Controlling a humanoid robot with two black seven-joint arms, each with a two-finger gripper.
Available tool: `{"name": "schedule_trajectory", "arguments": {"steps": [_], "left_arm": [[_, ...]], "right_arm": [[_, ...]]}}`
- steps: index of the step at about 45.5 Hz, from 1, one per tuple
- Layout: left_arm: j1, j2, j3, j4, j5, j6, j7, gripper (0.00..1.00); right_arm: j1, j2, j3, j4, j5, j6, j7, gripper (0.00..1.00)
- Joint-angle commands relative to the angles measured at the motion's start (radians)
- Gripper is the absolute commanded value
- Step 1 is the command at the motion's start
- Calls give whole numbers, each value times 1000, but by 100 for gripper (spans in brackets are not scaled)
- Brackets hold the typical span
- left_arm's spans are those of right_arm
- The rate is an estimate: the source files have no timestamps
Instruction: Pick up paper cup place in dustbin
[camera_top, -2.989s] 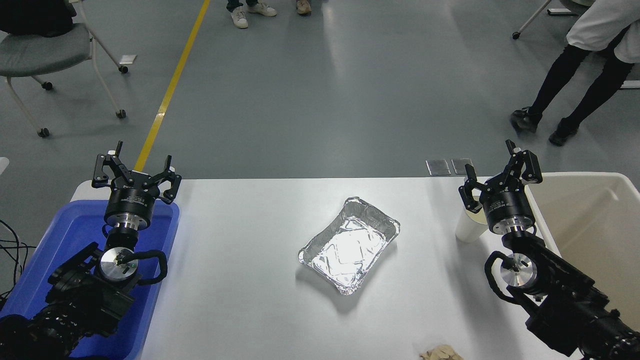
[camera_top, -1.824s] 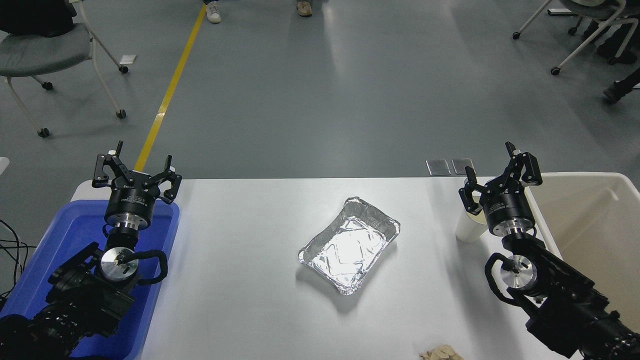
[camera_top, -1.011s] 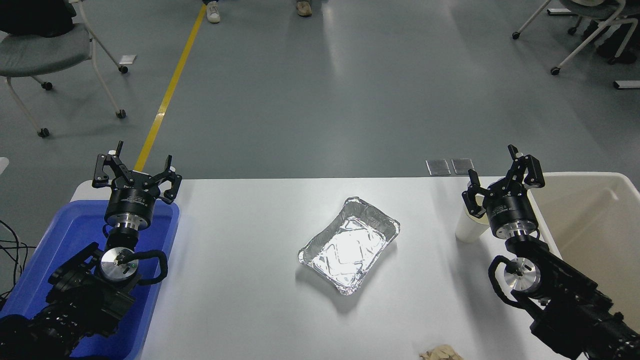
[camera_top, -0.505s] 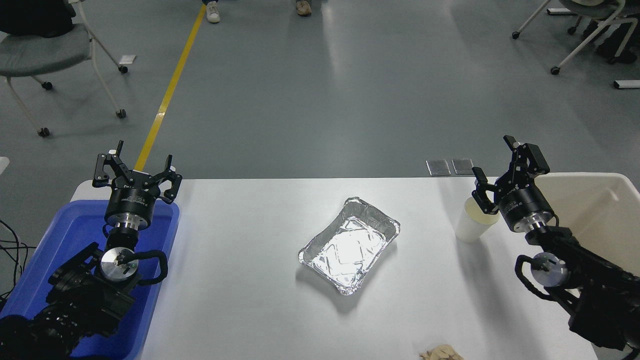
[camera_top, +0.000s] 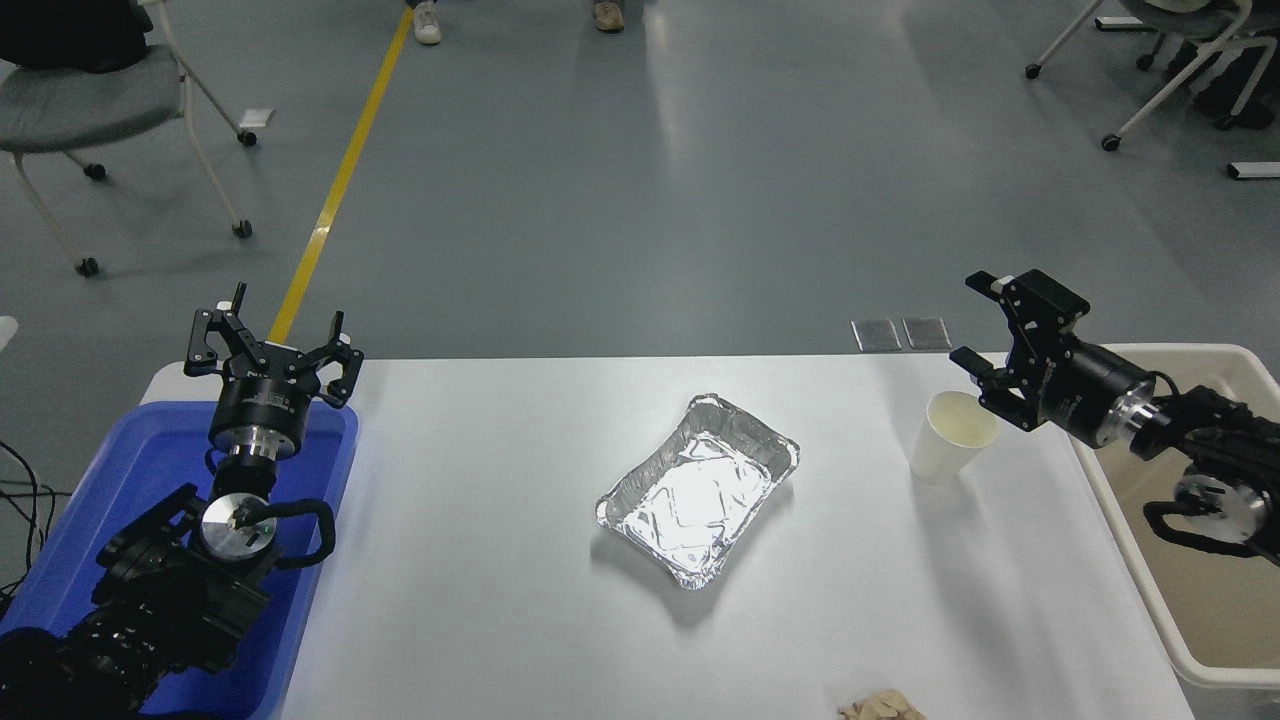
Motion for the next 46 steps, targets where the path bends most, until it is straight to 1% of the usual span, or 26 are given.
{"name": "schedule_trajectory", "arguments": {"steps": [1, 4, 6, 14, 18, 22, 24, 29, 32, 37, 43, 46], "left_arm": [[1, 1, 0, 0, 0, 0, 0, 99], [0, 0, 0, 0, 0, 0, 0, 99], [0, 0, 0, 0, 0, 0, 0, 99], [0, 1, 0, 0, 0, 0, 0, 99], [0, 0, 0, 1, 0, 0, 0, 99], [0, 1, 0, 0, 0, 0, 0, 99], [0, 1, 0, 1, 0, 0, 0, 99], [0, 0, 0, 0, 0, 0, 0, 99], [1, 1, 0, 0, 0, 0, 0, 99], [0, 0, 0, 0, 0, 0, 0, 99], [0, 1, 0, 0, 0, 0, 0, 99], [0, 0, 0, 0, 0, 0, 0, 99]], "right_arm": [[221, -44, -216, 47, -39, 109, 0, 100], [288, -34, -278, 47, -39, 125, 0, 100], [352, -6, -342, 44, -40, 128, 0, 100], [504, 8, -540, 52, -48, 191, 0, 100], [583, 65, -626, 64, -50, 229, 0, 100], [626, 126, -703, 66, -53, 232, -6, 100], [641, 158, -735, 66, -71, 232, -11, 100], [690, 243, -798, 63, -186, 218, -15, 100], [721, 279, -833, 61, -223, 203, -23, 100], [778, 312, -892, 61, -246, 174, -74, 100], [814, 341, -931, 61, -269, 134, -161, 100], [827, 353, -939, 61, -290, 114, -213, 100]]}}
